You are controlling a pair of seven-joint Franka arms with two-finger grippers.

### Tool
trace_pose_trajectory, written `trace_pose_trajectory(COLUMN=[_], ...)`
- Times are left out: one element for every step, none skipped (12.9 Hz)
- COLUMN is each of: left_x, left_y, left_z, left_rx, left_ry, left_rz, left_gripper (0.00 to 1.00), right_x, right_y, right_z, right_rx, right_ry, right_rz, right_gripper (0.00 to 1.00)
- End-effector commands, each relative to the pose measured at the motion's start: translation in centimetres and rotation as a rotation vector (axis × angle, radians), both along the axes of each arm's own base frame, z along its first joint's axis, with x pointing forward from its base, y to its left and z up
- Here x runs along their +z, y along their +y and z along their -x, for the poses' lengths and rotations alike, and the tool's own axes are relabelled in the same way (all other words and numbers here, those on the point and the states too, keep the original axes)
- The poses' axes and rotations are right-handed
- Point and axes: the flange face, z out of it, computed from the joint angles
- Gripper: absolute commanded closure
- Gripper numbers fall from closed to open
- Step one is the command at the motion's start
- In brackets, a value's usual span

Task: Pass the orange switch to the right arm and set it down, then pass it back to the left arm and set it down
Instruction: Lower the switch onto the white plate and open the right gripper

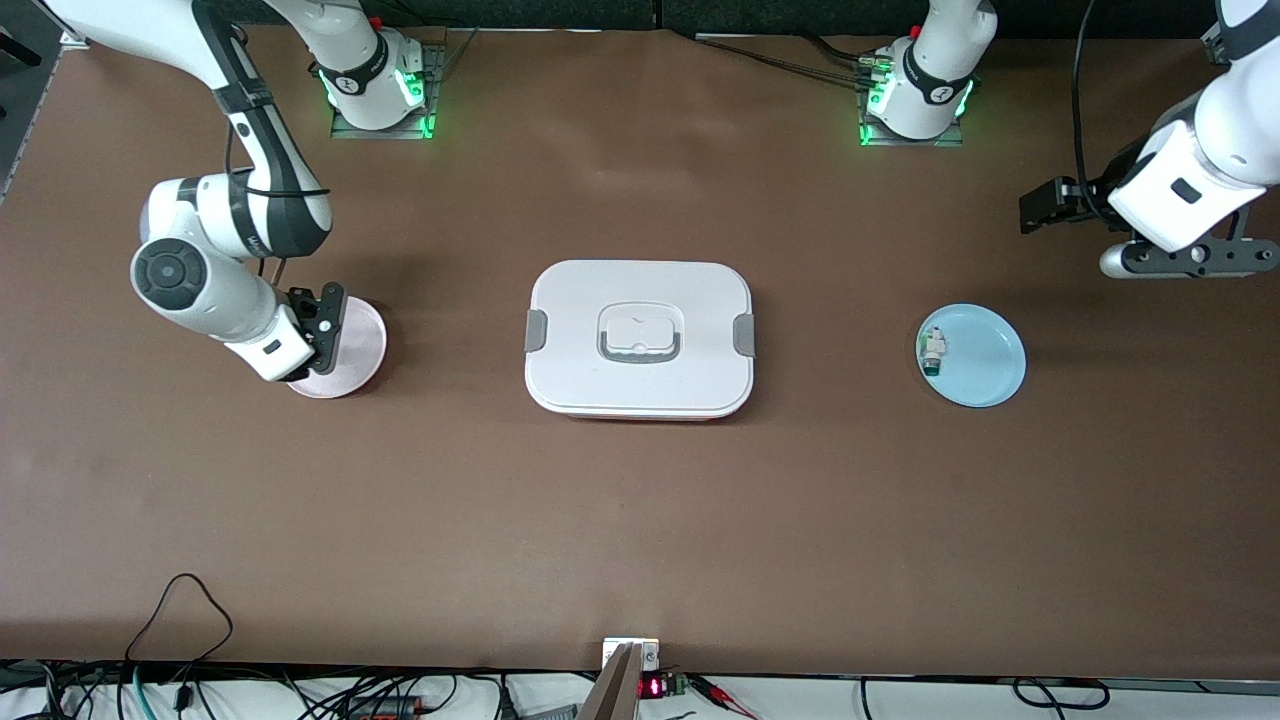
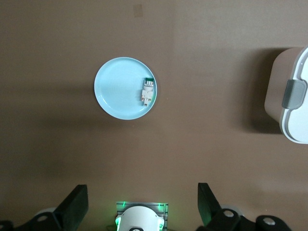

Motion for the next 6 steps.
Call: trace_pose_trajectory(left_x=[0.1, 0.0, 0.0, 0.0, 0.0, -0.1], left_y=[-0.3, -0.2, -0.2, 0.0, 0.1, 0.3], left_z=[0.6, 0.6, 0.6, 0.6, 0.6, 0.6], left_rx=[0.001, 0.001, 0.002, 0.006, 0.007, 0.012], left_ry=[0.004, 0.006, 0.008, 0.008, 0.010, 0.011], left_rz=[-0.022, -0.020, -0.020, -0.020, -0.019, -0.019], left_gripper=[0.00, 0.00, 0.00, 0.00, 0.00, 0.00], right_x=[-1.7, -2.3, -2.8, -3.3, -3.7, -4.0], right_y=[-1.4, -1.3, -1.3, -1.3, -1.3, -1.4], right_z=[2.3, 2.8, 3.1, 3.2, 3.3, 3.3], right_rx=[0.016, 0.021, 0.035, 0.052, 0.057, 0.057], right_ry=[-0.015, -0.020, -0.028, -0.038, -0.046, -0.044], right_rz=[-0.004, -0.007, -0.003, 0.005, 0.004, 0.004], right_gripper=[0.70, 0.70, 0.70, 0.70, 0.70, 0.70])
